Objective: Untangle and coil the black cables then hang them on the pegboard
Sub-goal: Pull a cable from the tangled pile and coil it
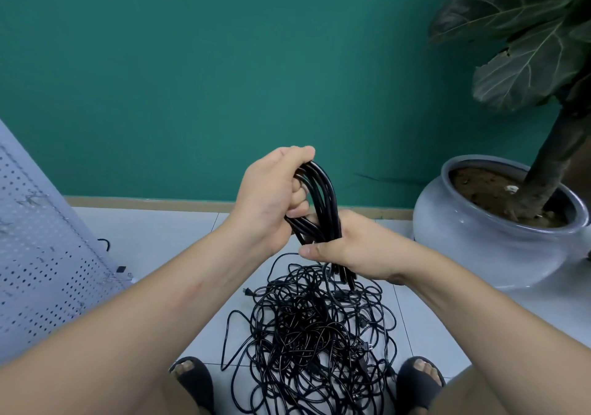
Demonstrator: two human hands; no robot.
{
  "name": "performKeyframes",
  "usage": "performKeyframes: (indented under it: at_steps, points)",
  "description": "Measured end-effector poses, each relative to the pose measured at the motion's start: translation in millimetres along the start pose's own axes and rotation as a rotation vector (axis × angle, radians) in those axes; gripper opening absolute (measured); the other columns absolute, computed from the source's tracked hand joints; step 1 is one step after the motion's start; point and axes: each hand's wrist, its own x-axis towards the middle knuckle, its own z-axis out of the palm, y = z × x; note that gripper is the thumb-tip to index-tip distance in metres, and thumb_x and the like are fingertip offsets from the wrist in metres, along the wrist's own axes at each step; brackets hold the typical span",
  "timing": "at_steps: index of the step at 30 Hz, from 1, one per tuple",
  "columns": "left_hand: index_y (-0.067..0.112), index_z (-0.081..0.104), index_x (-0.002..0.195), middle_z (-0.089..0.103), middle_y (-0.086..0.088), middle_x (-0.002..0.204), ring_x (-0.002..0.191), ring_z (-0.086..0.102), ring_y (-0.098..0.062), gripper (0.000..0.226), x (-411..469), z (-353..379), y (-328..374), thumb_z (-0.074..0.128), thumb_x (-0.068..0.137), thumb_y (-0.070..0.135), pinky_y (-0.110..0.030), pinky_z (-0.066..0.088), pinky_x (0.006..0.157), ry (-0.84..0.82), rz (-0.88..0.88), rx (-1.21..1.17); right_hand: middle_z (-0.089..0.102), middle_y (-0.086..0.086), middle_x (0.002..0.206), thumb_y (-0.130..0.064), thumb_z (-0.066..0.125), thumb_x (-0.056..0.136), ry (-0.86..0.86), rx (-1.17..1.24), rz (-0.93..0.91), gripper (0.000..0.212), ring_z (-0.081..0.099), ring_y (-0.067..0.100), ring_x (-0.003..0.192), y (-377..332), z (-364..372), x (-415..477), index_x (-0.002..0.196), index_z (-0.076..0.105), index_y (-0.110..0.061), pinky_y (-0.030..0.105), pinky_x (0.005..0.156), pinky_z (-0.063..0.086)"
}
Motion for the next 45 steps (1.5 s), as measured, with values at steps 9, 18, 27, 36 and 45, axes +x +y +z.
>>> performKeyframes:
  at_steps: [9, 18, 27, 36, 45]
  points:
    - [0.015, 0.06, 0.101, 0.042, 0.006, 0.058, 0.042, 0.025, -0.012, 0.019, 5, 12, -13, 0.054, 0.093, 0.0, -0.021, 0.023, 0.042, 0.105, 0.096, 0.147, 0.052, -0.002, 0.064, -0.01, 0.071, 0.085, 0.386, 0.09, 0.173, 0.017, 0.039, 0.016, 0.062, 1, 38, 9, 0.076, 0.057, -0.014, 0.041, 0.059, 0.034]
    - [0.014, 0.055, 0.109, 0.032, 0.007, 0.059, 0.045, 0.021, -0.013, 0.025, 23, 3, -4, 0.071, 0.104, 0.032, -0.026, 0.021, 0.043, 0.08, 0.136, 0.118, 0.064, 0.01, 0.078, -0.026, 0.061, 0.104, 0.55, -0.096, 0.123, 0.015, 0.055, 0.028, 0.073, 1, 51, 13, 0.094, 0.061, -0.016, 0.044, 0.069, 0.05]
    - [0.014, 0.059, 0.119, 0.051, -0.001, 0.07, 0.062, 0.05, -0.018, 0.041, 32, -5, -9, 0.054, 0.109, 0.053, -0.033, 0.045, 0.068, -0.03, 0.103, 0.068, 0.054, -0.002, 0.058, -0.033, 0.067, 0.104, 0.427, 0.142, 0.266, 0.034, 0.058, 0.015, 0.052, 0, 30, 11, 0.076, 0.066, -0.014, 0.031, 0.059, 0.044]
    - [0.02, 0.062, 0.091, 0.073, 0.004, 0.086, 0.086, 0.07, -0.011, 0.039, 8, -9, -83, 0.031, 0.112, 0.029, -0.038, 0.049, 0.1, -0.363, -0.143, 0.452, 0.05, 0.002, 0.057, -0.027, 0.068, 0.105, 0.605, 0.436, 0.134, 0.035, 0.052, 0.023, 0.052, 1, -5, 3, 0.072, 0.066, -0.016, 0.038, 0.065, 0.046]
    - [0.027, 0.07, 0.113, 0.08, 0.005, 0.115, 0.114, 0.071, -0.017, 0.037, -32, -7, -132, 0.038, 0.111, 0.047, -0.049, 0.052, 0.112, -0.607, -0.269, 0.816, 0.053, 0.006, 0.065, -0.028, 0.067, 0.107, 0.831, 0.699, 0.141, 0.031, 0.051, 0.024, 0.053, 1, -25, 1, 0.085, 0.061, -0.007, 0.039, 0.061, 0.05]
